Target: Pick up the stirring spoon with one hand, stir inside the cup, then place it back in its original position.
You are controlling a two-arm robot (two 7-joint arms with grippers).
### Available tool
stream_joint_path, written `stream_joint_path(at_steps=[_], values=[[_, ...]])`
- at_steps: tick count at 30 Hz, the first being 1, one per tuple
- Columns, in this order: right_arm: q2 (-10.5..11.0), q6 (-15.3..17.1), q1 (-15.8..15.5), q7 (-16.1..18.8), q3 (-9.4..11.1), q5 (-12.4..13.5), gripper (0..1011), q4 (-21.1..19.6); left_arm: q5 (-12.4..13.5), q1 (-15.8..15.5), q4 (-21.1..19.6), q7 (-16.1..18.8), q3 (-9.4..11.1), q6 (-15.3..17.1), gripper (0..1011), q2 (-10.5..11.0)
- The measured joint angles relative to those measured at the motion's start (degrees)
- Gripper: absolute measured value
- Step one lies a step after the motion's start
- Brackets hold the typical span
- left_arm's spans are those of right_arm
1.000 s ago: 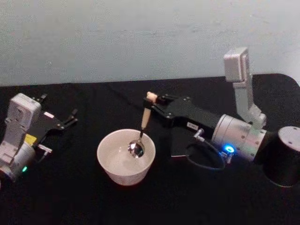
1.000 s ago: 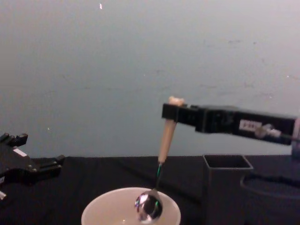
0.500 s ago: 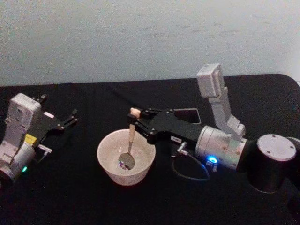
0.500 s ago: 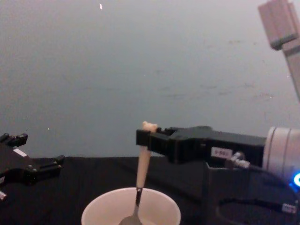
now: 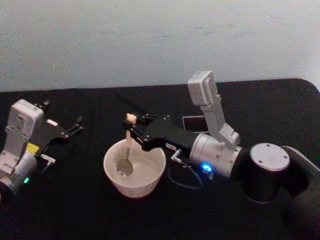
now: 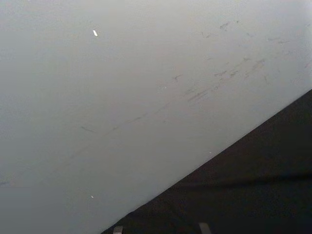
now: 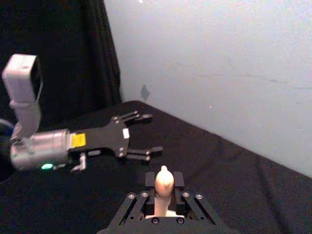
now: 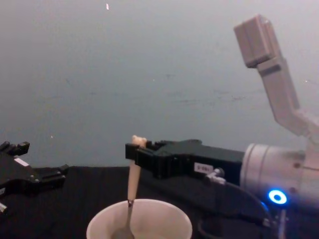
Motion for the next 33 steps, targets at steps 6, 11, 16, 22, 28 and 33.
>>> stream_joint_path(at_steps=[6,11,16,22,28,33], values=[[-2.37,-0.78,1.24,-1.21,0.58,-1.41,213,3.19,0.00,0.00,0.00,0.00,0.00,0.00,1001,0.00],[-3.70,-1.37,1.99,-2.14,1.60,-2.65,213,5.42,0.00,0.00,0.00,0.00,0.00,0.00,1001,0.00],[-2.95,-1.54,1.57,-1.98,2.81,-3.48,214,4.96,0.00,0.00,0.00,0.00,0.00,0.00,1001,0.00],[-0.82,-1.33,-0.03,-0.69,4.32,-3.68,214,2.38,0.00,0.00,0.00,0.00,0.00,0.00,1001,0.00],[2.74,0.23,-2.84,1.81,5.84,-2.38,213,-1.97,0.00,0.00,0.00,0.00,0.00,0.00,1001,0.00],[4.92,1.74,-4.75,3.19,6.19,-0.77,213,-4.86,0.00,0.00,0.00,0.00,0.00,0.00,1001,0.00]])
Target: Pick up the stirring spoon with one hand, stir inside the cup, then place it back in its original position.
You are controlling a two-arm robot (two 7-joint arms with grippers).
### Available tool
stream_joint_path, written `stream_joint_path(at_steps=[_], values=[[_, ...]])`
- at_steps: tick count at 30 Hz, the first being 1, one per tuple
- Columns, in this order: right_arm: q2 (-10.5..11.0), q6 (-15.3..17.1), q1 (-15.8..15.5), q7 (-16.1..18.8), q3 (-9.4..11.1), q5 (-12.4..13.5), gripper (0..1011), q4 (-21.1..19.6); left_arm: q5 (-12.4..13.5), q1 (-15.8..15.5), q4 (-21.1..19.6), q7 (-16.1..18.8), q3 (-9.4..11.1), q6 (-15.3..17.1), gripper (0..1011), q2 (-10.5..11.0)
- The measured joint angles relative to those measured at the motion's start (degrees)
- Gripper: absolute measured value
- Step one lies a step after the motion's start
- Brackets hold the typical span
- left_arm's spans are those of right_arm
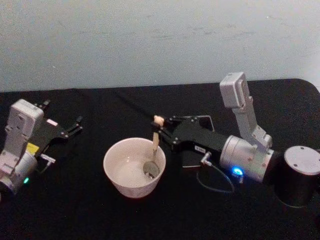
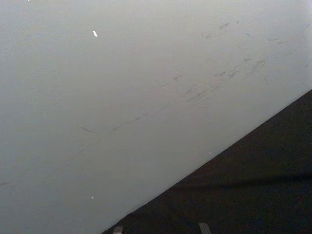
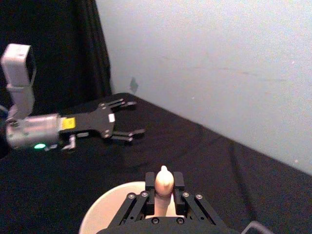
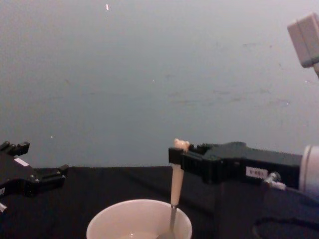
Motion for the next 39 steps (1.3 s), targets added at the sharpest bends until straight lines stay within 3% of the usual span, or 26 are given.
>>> stream_joint_path(at_steps=[6,13,25,39], values=[[1.40,0.82,-1.54,0.76,-1.02,0.96,213,-2.05,0.00,0.00,0.00,0.00,0.00,0.00,1001,0.00],[0.71,0.80,-1.59,0.74,-2.73,0.88,213,-1.90,0.00,0.00,0.00,0.00,0.00,0.00,1001,0.00],[-4.24,1.11,1.34,-2.08,-4.86,-0.60,214,1.81,0.00,0.00,0.00,0.00,0.00,0.00,1001,0.00],[-8.86,0.84,5.19,-5.37,-3.51,-2.42,213,7.72,0.00,0.00,0.00,0.00,0.00,0.00,1001,0.00]])
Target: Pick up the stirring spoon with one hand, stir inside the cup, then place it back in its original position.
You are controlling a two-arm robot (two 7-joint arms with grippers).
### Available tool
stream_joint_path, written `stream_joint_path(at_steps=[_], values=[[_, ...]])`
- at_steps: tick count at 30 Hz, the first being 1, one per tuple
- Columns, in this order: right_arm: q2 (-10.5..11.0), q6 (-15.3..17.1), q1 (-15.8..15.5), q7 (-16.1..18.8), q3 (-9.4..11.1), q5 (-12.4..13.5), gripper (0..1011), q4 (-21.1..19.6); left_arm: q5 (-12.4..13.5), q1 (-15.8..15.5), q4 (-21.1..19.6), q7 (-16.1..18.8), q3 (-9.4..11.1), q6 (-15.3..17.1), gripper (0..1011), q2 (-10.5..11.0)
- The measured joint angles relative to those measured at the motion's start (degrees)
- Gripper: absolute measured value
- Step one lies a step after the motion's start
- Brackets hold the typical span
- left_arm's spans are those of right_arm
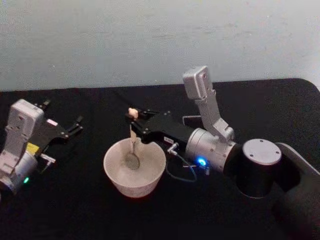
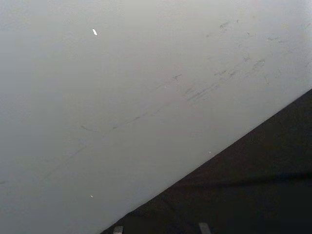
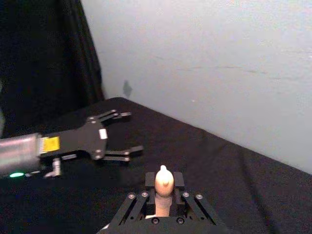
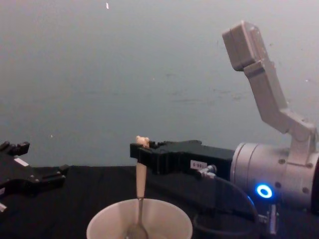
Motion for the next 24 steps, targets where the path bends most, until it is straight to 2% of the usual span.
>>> stream_joint_path(at_steps=[5,8,15,24], values=[[-0.34,-0.13,0.54,-0.48,0.95,-0.52,213,1.11,0.00,0.00,0.00,0.00,0.00,0.00,1001,0.00],[0.16,-0.04,0.27,-0.47,1.70,-0.58,213,0.65,0.00,0.00,0.00,0.00,0.00,0.00,1001,0.00],[2.72,0.73,-1.98,0.50,3.05,-0.11,213,-2.82,0.00,0.00,0.00,0.00,0.00,0.00,1001,0.00],[7.10,2.46,-5.65,3.19,4.04,2.83,213,-8.83,0.00,0.00,0.00,0.00,0.00,0.00,1001,0.00]])
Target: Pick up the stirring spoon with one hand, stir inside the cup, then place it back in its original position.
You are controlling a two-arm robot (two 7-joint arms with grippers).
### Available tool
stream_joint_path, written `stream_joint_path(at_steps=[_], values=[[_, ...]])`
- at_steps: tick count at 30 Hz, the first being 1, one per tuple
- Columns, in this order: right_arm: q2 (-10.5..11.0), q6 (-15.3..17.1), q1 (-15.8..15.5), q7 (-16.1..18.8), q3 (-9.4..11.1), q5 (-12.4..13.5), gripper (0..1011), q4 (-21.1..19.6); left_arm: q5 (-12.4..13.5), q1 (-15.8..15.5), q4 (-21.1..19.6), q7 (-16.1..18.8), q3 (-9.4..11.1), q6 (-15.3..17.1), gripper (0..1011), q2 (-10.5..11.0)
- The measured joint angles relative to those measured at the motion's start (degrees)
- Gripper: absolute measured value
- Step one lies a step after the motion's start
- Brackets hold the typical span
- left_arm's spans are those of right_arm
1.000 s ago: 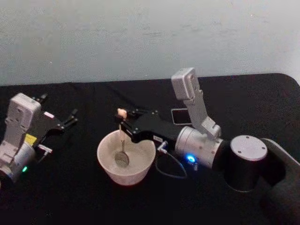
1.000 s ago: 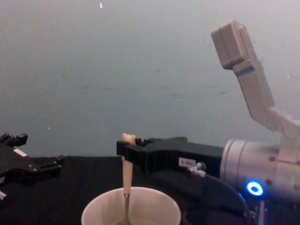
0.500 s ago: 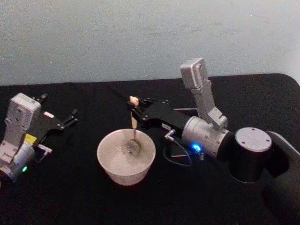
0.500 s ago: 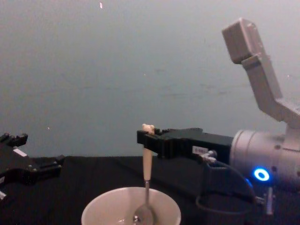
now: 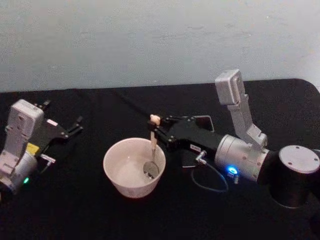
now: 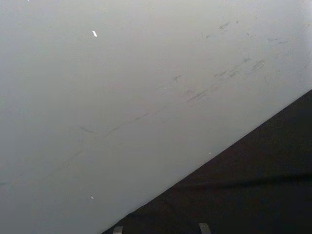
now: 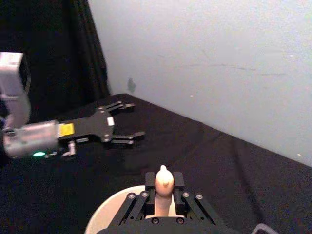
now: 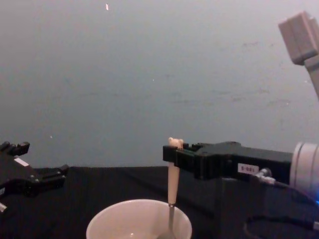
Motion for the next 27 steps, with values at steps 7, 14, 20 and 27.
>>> stream_joint_path(at_steps=[7,14,20,27], values=[[1.47,0.79,-1.37,0.91,-1.33,1.36,213,-2.68,0.00,0.00,0.00,0.00,0.00,0.00,1001,0.00],[0.25,1.01,-1.01,-0.15,-3.24,1.49,213,-2.84,0.00,0.00,0.00,0.00,0.00,0.00,1001,0.00],[-2.41,0.52,0.92,-1.48,-4.97,0.12,213,-0.18,0.00,0.00,0.00,0.00,-0.01,0.00,1001,0.00],[-5.63,0.19,3.23,-3.38,-5.43,-1.11,213,3.51,0.00,0.00,0.00,0.00,0.00,0.00,1001,0.00]])
